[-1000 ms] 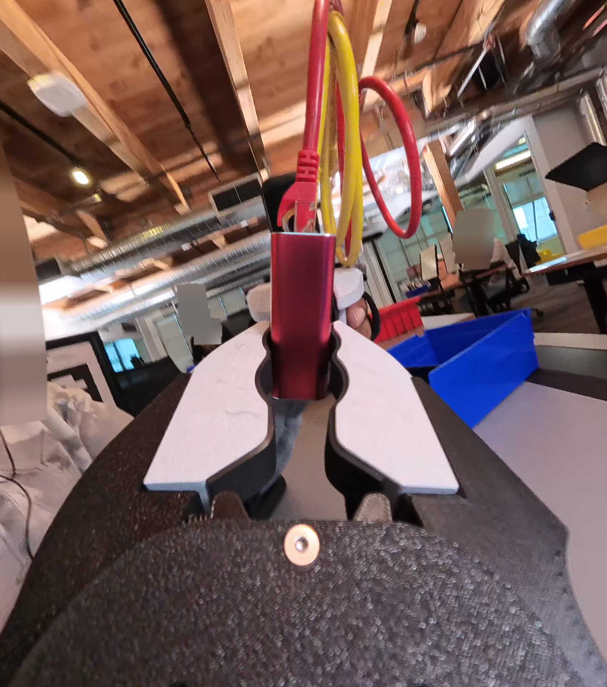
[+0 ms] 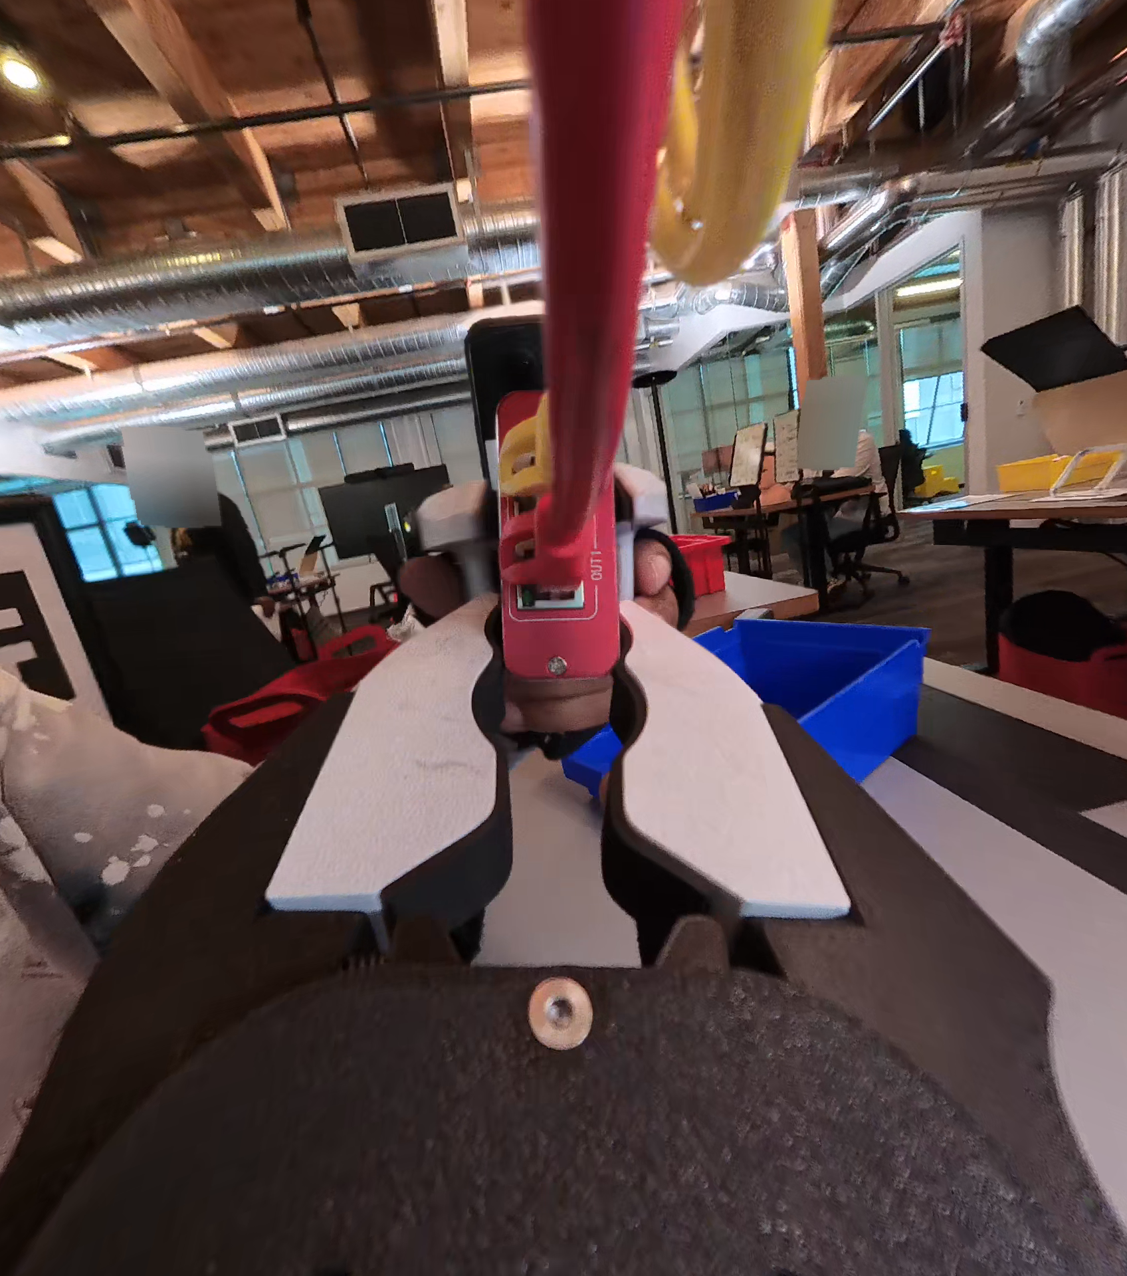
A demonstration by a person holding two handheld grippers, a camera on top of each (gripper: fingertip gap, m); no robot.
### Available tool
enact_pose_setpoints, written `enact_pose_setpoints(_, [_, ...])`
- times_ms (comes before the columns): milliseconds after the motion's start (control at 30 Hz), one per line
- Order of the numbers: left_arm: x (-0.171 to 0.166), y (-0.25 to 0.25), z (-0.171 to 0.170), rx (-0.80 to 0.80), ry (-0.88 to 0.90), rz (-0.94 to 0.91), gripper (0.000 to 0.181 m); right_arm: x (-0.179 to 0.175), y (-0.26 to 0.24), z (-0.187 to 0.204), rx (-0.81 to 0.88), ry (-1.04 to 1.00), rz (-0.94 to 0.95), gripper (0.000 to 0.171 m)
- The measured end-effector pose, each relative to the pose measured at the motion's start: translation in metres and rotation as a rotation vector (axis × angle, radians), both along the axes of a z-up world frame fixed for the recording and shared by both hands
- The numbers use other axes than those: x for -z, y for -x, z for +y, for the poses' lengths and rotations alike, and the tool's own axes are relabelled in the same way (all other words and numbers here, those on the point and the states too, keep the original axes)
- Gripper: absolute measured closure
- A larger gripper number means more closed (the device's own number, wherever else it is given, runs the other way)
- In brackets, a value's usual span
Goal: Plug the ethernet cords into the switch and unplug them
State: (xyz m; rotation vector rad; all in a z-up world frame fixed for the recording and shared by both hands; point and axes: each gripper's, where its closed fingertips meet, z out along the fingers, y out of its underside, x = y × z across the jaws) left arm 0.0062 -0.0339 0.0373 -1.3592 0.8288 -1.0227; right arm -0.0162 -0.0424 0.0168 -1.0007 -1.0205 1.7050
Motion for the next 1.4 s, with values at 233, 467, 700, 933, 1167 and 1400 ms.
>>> enact_pose_setpoints(233, [-0.024, 0.039, 0.0, -0.06, 0.083, -0.12, 0.152, -0.03, 0.018, 0.006, 0.01, -0.064, -0.091, 0.145])
enact_pose_setpoints(467, [-0.025, 0.046, -0.002, -0.025, 0.159, -0.154, 0.152, -0.023, 0.012, 0.005, -0.076, -0.025, -0.096, 0.094])
enact_pose_setpoints(700, [-0.031, 0.032, -0.004, 0.015, 0.095, -0.217, 0.146, -0.032, -0.004, 0.004, -0.144, 0.037, 0.024, 0.158])
enact_pose_setpoints(933, [-0.029, 0.013, -0.016, 0.06, 0.03, -0.162, 0.131, -0.047, -0.021, 0.008, -0.108, 0.019, 0.148, 0.158])
enact_pose_setpoints(1167, [-0.017, 0.007, -0.007, -0.019, -0.001, -0.066, 0.15, -0.037, -0.014, -0.001, -0.026, -0.169, -0.017, 0.152])
enact_pose_setpoints(1400, [-0.023, 0.005, -0.009, -0.01, -0.049, -0.109, 0.151, -0.031, -0.02, -0.003, -0.007, -0.278, -0.142, 0.148])
